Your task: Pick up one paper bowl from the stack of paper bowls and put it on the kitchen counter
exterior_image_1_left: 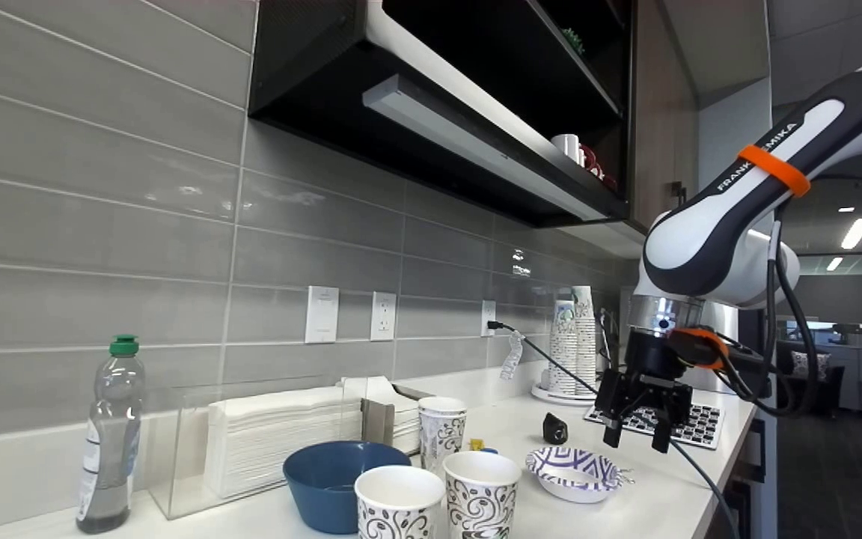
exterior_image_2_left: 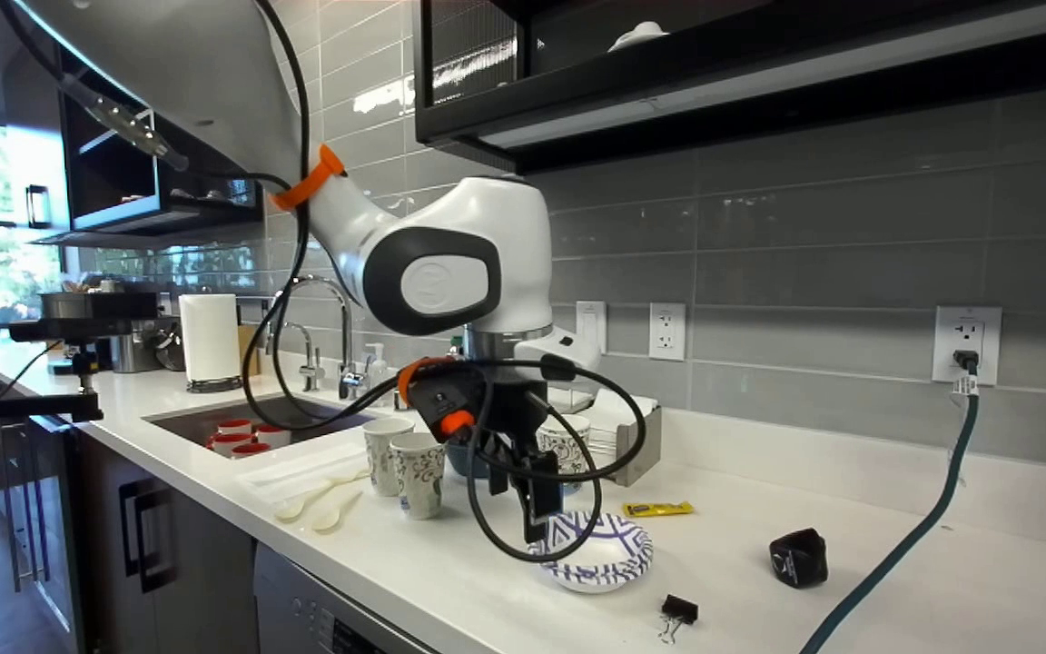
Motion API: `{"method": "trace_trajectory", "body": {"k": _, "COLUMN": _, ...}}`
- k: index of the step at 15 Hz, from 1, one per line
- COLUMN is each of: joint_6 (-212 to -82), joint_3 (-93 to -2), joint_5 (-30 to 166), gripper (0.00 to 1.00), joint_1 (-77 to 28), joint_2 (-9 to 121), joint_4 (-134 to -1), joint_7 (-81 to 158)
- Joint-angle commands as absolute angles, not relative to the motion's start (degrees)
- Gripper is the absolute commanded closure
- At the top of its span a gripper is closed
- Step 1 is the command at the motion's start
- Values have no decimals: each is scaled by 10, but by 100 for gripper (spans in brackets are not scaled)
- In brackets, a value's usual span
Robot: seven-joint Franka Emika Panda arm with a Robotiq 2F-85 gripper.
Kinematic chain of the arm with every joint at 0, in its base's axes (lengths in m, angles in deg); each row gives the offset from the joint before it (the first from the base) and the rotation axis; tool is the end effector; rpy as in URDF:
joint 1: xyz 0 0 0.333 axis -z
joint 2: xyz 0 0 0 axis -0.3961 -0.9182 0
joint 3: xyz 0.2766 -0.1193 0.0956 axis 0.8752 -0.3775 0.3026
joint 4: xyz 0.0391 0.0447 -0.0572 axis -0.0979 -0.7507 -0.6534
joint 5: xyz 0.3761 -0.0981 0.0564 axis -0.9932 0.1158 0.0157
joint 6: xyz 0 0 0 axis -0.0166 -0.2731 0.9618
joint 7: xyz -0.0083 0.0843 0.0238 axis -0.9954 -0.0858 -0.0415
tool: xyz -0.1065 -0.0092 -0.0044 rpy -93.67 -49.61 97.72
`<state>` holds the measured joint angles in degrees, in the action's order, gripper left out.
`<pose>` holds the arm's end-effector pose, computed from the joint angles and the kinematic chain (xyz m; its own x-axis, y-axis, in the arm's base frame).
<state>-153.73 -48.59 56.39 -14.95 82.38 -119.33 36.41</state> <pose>0.4479 -0.1092 0.3559 0.9139 -0.3883 0.1181 -0.3736 -0.9186 -0.1291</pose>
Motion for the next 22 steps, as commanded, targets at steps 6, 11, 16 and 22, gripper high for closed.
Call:
{"method": "trace_trajectory", "body": {"k": 6, "joint_6": -1604, "joint_3": -503, "joint_5": 567, "gripper": 0, "joint_1": -152, "joint_2": 727, "joint_4": -1133, "joint_7": 346}}
{"method": "trace_trajectory", "body": {"k": 11, "joint_6": -1616, "joint_3": -505, "joint_5": 562, "gripper": 0, "joint_1": -151, "joint_2": 685, "joint_4": -1106, "joint_7": 358}}
{"method": "trace_trajectory", "body": {"k": 16, "joint_6": -1612, "joint_3": -506, "joint_5": 565, "gripper": 32, "joint_1": -150, "joint_2": 661, "joint_4": -1086, "joint_7": 366}}
{"method": "trace_trajectory", "body": {"k": 22, "joint_6": -1610, "joint_3": -508, "joint_5": 571, "gripper": 77, "joint_1": -150, "joint_2": 645, "joint_4": -1072, "joint_7": 375}}
